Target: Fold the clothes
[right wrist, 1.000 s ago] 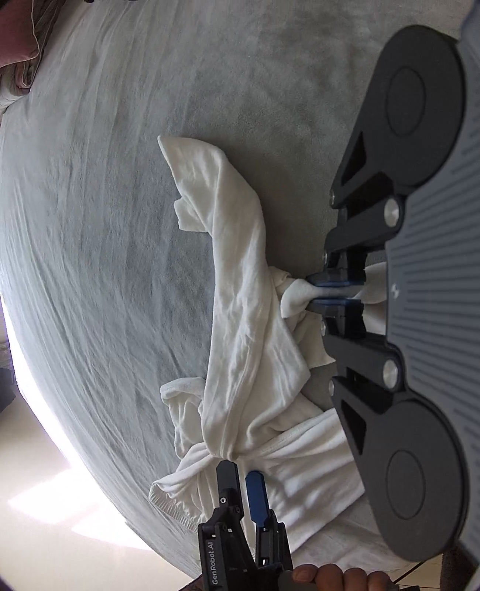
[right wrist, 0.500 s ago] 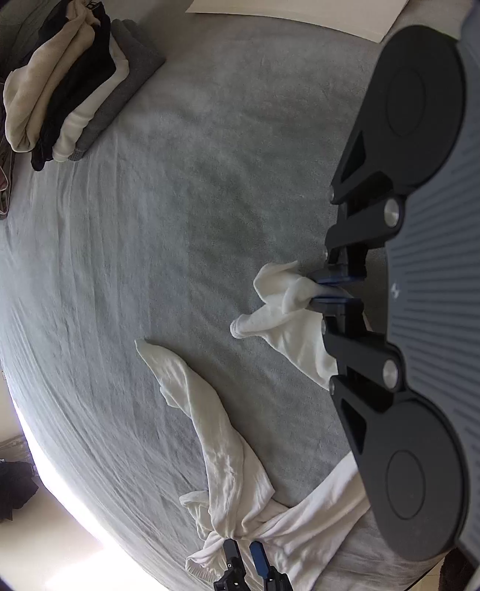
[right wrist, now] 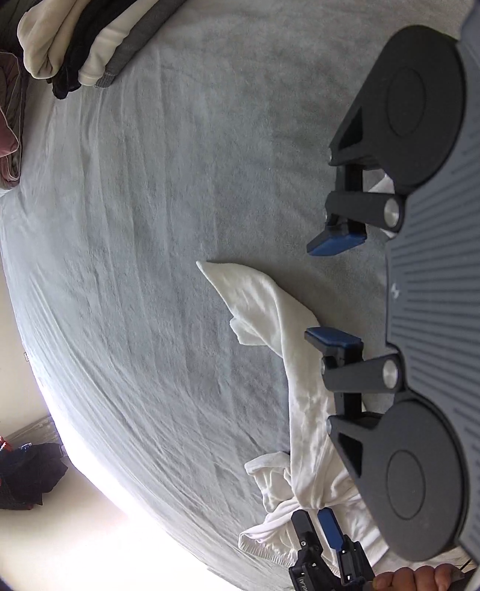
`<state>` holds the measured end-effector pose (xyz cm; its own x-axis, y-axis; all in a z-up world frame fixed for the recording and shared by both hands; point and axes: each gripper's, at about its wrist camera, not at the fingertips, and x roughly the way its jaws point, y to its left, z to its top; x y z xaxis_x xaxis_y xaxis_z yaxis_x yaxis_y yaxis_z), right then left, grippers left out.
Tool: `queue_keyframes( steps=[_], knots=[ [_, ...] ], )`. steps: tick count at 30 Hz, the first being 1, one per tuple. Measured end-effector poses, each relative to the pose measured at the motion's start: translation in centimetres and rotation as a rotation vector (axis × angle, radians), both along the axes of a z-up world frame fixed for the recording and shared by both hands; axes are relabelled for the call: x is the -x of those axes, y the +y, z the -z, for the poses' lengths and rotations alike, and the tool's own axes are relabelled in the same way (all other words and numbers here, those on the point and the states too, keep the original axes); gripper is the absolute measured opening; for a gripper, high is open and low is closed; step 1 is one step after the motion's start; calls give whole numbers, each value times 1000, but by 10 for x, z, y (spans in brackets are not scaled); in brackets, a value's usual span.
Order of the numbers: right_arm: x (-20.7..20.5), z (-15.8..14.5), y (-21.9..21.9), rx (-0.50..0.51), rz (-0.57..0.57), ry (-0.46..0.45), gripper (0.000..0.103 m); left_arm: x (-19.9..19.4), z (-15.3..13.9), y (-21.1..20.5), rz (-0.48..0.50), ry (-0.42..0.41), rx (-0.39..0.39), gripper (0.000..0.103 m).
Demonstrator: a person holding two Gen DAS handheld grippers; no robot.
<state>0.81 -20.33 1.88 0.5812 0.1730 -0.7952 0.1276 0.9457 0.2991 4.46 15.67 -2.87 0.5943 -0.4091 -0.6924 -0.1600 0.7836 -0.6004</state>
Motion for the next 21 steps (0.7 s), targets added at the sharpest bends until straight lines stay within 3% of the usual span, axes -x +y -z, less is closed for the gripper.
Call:
queue_keyframes(
  steps=[5, 7, 8, 21],
  knots=[
    [-23, 19, 14, -25, 31, -19, 46, 1, 0, 9, -14, -1, 7, 46],
    [-26, 21, 19, 8, 32, -40, 28, 2, 0, 15, -29, -4, 12, 46],
    [-26, 20, 20, 10, 26, -47, 12, 3, 0, 17, -35, -5, 14, 45],
    [24, -39, -25, 127, 93, -179, 11, 2, 0, 19, -51, -2, 22, 43]
  ],
)
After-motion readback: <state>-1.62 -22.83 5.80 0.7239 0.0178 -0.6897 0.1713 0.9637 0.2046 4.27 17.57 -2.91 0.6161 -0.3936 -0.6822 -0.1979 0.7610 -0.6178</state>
